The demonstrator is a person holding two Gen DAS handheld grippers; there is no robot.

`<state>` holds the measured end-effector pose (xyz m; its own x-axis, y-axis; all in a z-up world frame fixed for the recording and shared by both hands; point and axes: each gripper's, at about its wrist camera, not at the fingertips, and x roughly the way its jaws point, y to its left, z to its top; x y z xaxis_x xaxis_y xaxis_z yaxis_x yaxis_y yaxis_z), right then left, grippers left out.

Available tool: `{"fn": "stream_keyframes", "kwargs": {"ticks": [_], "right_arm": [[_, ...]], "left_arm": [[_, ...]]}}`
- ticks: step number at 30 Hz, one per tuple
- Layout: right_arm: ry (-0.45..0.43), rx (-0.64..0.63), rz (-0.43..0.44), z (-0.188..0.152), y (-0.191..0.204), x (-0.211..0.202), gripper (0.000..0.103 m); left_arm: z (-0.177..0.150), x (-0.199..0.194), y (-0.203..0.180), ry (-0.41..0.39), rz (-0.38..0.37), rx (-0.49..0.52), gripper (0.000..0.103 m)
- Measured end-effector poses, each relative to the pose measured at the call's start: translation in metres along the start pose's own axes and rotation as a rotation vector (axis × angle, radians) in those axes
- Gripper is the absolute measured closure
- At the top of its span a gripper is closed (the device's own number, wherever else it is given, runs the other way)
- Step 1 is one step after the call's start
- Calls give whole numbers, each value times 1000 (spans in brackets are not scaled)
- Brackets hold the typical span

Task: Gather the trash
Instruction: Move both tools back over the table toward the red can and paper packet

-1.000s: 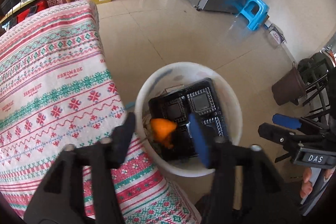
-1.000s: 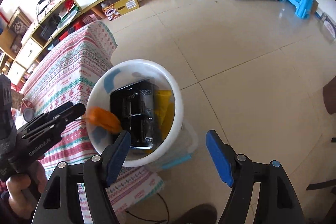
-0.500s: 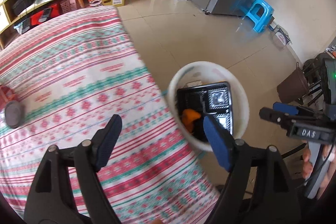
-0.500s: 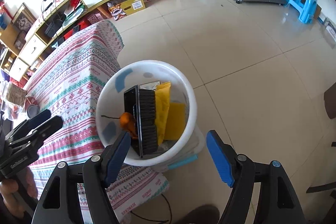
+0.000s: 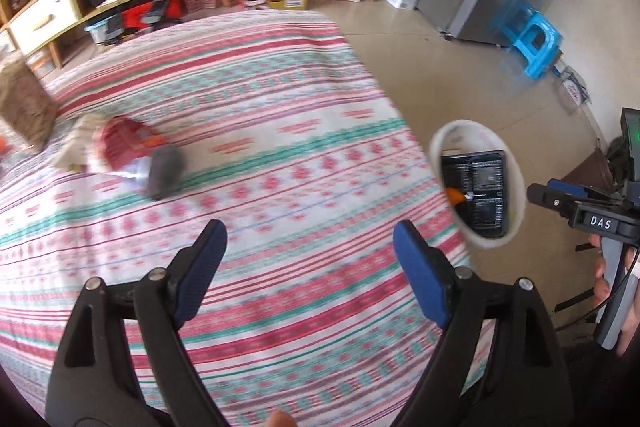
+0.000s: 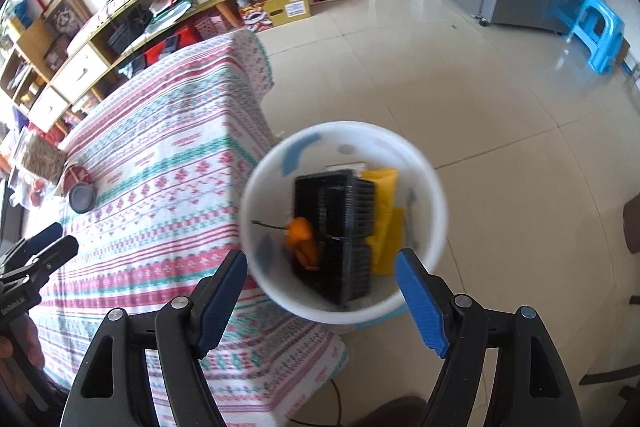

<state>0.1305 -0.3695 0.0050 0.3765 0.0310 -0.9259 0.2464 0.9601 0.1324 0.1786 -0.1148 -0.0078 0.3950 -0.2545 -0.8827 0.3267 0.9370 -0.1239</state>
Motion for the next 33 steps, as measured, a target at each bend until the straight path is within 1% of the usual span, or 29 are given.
{"fn": "stream_keyframes", "kwargs": {"ticks": [1,2,7,12,17,20,22,26,31,33], "right_arm": [[1,-10,2,1,7,2,24],[2,-20,3,2,15,3,24],[12,-69,24,8,59,15,24],[23,-139,55,12,111,31,24],[32,-248,78,11,163,47,24],[34,-319,102,13,194,54,24],[41,-357,117,16,215,59,24],[49,-436,148,21,255,71,24],[78,-509,167,31,305,90,24],[85,-534,170,37,322,98,24]], "left_arm": [[-2,-3,10,3,14,-15,5],[-3,-5,17,1,21,-28,5],[-11,-16,72,-9,81,-129,4],[-20,-22,119,-2,109,-226,4],[-32,-26,153,9,142,-272,4],[-36,-28,173,25,141,-305,4],[-39,-30,189,33,141,-369,4],[-47,-32,219,60,100,-479,4],[-53,-39,234,63,88,-538,4],[-54,-42,238,62,76,-545,4]]}}
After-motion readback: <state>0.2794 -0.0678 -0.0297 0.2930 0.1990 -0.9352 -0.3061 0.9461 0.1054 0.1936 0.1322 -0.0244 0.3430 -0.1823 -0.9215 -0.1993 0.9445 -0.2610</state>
